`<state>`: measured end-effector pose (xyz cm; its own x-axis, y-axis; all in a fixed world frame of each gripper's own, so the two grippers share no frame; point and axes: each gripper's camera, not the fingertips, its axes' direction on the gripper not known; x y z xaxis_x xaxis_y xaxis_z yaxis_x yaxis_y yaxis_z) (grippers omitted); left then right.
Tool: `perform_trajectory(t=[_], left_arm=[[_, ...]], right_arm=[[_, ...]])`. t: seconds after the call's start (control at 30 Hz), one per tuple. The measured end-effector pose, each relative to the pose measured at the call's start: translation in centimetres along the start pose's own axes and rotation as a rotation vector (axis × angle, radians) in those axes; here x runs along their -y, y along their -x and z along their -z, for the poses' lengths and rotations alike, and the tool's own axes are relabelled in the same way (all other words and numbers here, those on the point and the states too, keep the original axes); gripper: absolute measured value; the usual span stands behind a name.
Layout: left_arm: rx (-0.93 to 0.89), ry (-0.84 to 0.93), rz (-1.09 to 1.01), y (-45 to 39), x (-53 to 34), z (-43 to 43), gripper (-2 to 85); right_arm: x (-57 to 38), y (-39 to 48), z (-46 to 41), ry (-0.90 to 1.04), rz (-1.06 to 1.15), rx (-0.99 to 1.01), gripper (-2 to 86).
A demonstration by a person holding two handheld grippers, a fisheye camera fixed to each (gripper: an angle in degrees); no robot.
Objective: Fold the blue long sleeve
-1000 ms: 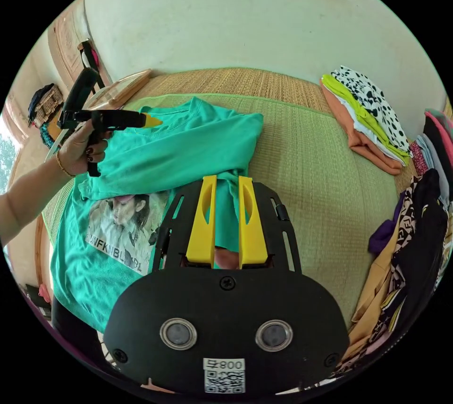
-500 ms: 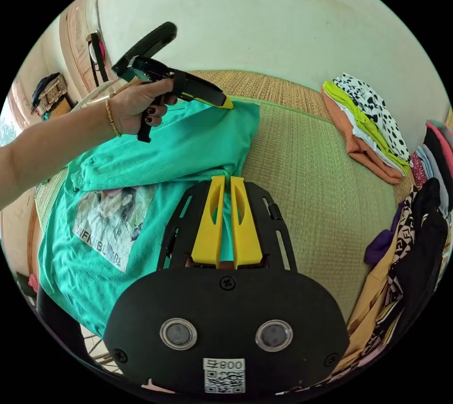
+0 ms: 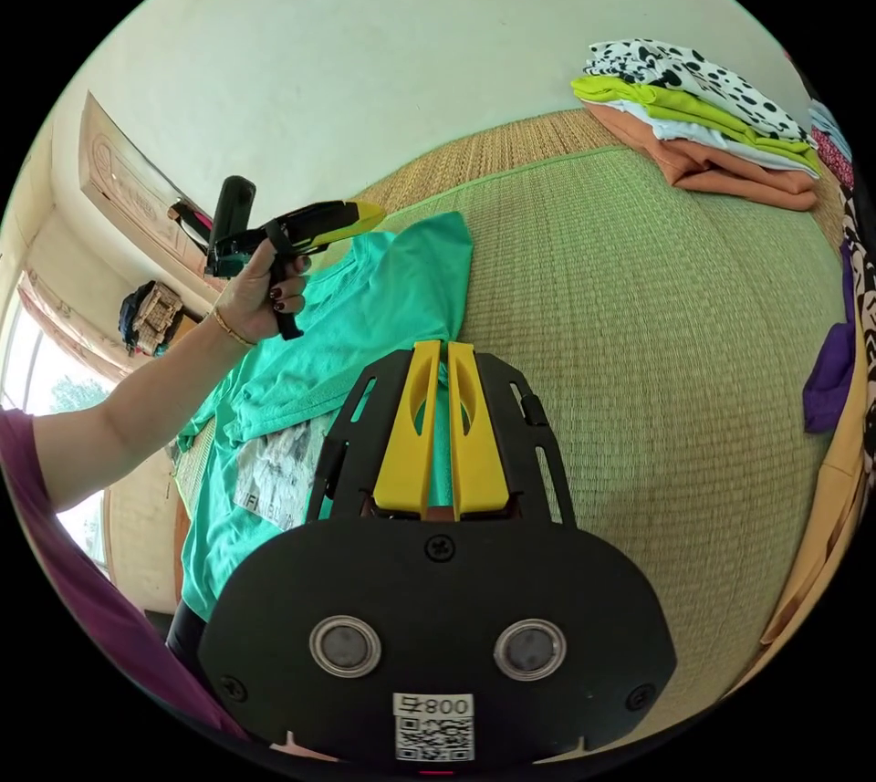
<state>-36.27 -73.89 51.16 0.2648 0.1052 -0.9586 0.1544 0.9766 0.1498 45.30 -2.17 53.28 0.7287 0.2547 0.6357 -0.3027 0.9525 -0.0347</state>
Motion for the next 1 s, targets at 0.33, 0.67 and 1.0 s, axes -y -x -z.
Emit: perform_trajectory(t=[0.33,0.67,1.0], left_arm=[[0.131,0.099,-0.024,-1.3,2.9,-4.9,1.3],[0.084,0.017,0.012,-0.8,1.8,-4.8,2.4],[0.127,0.158,-0.025,-1.5,1.3,-8.0,1.9]], right_arm=[[-0.3,1.4,1.2,0.015,0.072,-0.058,1.2],[-0.6,1.4,2.1,0.038,0.069,-0.077,1.2],[-0.4,4.5,4.4,-0.024,0.099,-0.128,0.2]])
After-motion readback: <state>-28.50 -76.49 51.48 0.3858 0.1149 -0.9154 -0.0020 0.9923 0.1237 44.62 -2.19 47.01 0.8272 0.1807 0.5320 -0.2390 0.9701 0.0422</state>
